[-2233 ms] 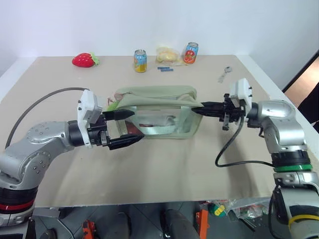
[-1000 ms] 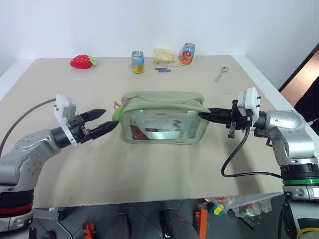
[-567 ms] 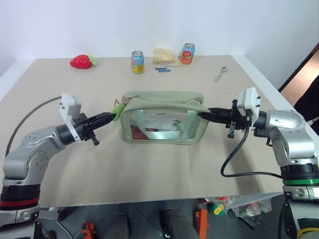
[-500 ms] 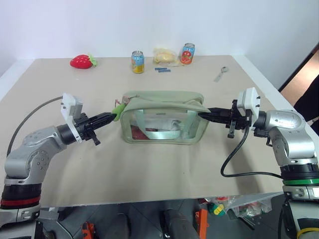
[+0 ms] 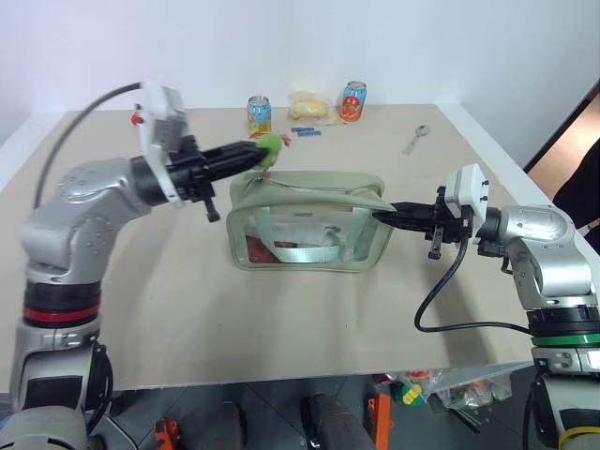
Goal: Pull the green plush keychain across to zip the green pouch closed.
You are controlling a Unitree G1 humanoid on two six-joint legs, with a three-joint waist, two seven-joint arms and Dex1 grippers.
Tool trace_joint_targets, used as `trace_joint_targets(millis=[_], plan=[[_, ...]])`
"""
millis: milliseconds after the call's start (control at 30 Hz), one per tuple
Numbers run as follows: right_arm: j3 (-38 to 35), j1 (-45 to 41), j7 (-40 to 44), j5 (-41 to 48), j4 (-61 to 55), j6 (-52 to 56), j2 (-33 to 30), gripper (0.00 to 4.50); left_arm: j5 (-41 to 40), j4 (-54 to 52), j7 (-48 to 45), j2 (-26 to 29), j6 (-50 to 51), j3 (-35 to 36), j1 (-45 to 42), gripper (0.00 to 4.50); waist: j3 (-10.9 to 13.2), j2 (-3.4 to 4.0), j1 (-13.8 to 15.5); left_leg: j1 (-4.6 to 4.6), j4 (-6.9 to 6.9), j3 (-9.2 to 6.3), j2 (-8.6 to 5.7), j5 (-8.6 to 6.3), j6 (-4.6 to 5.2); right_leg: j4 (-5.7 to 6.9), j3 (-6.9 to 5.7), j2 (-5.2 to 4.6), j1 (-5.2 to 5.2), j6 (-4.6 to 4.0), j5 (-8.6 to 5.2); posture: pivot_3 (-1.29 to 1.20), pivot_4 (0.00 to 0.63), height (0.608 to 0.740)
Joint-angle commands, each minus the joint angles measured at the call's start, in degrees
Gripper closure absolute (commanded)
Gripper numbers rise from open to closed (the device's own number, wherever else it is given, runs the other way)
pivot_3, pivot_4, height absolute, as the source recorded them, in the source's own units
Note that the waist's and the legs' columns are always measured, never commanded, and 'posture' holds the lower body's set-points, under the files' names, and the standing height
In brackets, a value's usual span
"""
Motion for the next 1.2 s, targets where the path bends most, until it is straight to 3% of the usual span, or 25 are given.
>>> trace_joint_targets(millis=[33, 300, 533, 733, 867, 967, 1167, 1200], plan=[[-0.47, -1.48, 0.23, -0.42, -0.35, -0.86, -0.40, 4.50, 3.86, 3.95, -2.48, -1.65, -3.57, -2.88, -3.31, 4.46, 0.00, 0.00, 0.00, 0.00, 0.00, -0.01, 0.01, 0.00, 0.00, 0.01, 0.00, 0.02, 0.00, 0.00, 0.00, 0.00, 0.150, 0.740], [-1.08, -0.64, -0.24, -0.47, -1.26, -0.89, -0.88, 4.50, 8.13, 6.44, -7.71, 1.10, -1.22, -6.53, -5.26, 4.46, 0.00, 0.00, -0.03, -0.02, 0.00, -0.02, 0.02, 0.00, 0.01, 0.01, 0.06, 0.07, -0.04, -0.01, 0.00, 0.00, 0.150, 0.740], [-1.07, -0.34, -0.49, -0.52, -1.38, -0.98, -0.82, 4.50, 5.01, 2.44, -8.31, 4.28, 5.03, -3.84, -4.90, 2.22, 0.00, 0.00, -0.02, -0.03, 0.00, -0.02, 0.03, 0.00, 0.01, 0.02, 0.06, 0.07, -0.04, -0.01, 0.00, 0.00, 0.150, 0.740], [-0.60, -1.10, -0.32, -0.67, -0.56, -1.28, -0.34, 4.50, 2.13, -4.58, -6.30, 10.07, 9.41, 2.52, 2.55, 0.25, 0.01, 0.01, -0.43, -0.02, -0.03, -0.01, 0.06, 0.00, 0.01, 0.02, 0.07, 0.08, -0.07, -0.03, -0.01, 0.00, 0.150, 0.740], [-0.44, -1.16, -0.05, -0.68, -0.15, -1.56, -0.19, 4.50, 1.65, -8.89, -1.67, 12.45, 10.18, 8.83, 11.84, 0.25, 0.01, 0.00, -0.43, -0.03, -0.07, -0.03, 0.08, -0.01, 0.01, 0.06, 0.03, 0.08, -0.10, -0.08, -0.05, 0.00, 0.150, 0.740], [-0.32, -1.32, 0.18, -0.75, 0.34, -1.86, -0.09, 4.50, 3.91, -9.76, 3.55, 9.86, 5.90, 12.41, 17.94, 0.25, 0.01, 0.00, -0.32, -0.02, -0.01, -0.02, 0.08, 0.00, 0.01, 0.06, 0.03, 0.06, -0.07, -0.15, -0.08, 0.00, 0.150, 0.740], [0.15, -2.12, 0.75, -0.93, 1.31, -2.41, 0.09, 4.50, 6.03, -11.73, 9.23, 3.58, 1.05, 10.07, 21.88, 0.25, 0.01, -0.02, 0.05, 0.01, 0.14, 0.05, 0.06, 0.02, -0.01, 0.05, 0.09, 0.02, -0.01, -0.17, -0.07, 0.00, 0.150, 0.740], [0.17, -2.28, 0.79, -0.97, 1.32, -2.37, 0.10, 4.50, 6.44, -11.44, 10.07, 2.11, -0.29, 9.68, 22.05, 0.48, 0.01, -0.02, 0.02, 0.03, 0.14, 0.10, 0.05, 0.02, -0.01, 0.05, 0.14, 0.02, -0.01, -0.16, -0.05, 0.00, 0.150, 0.740]])
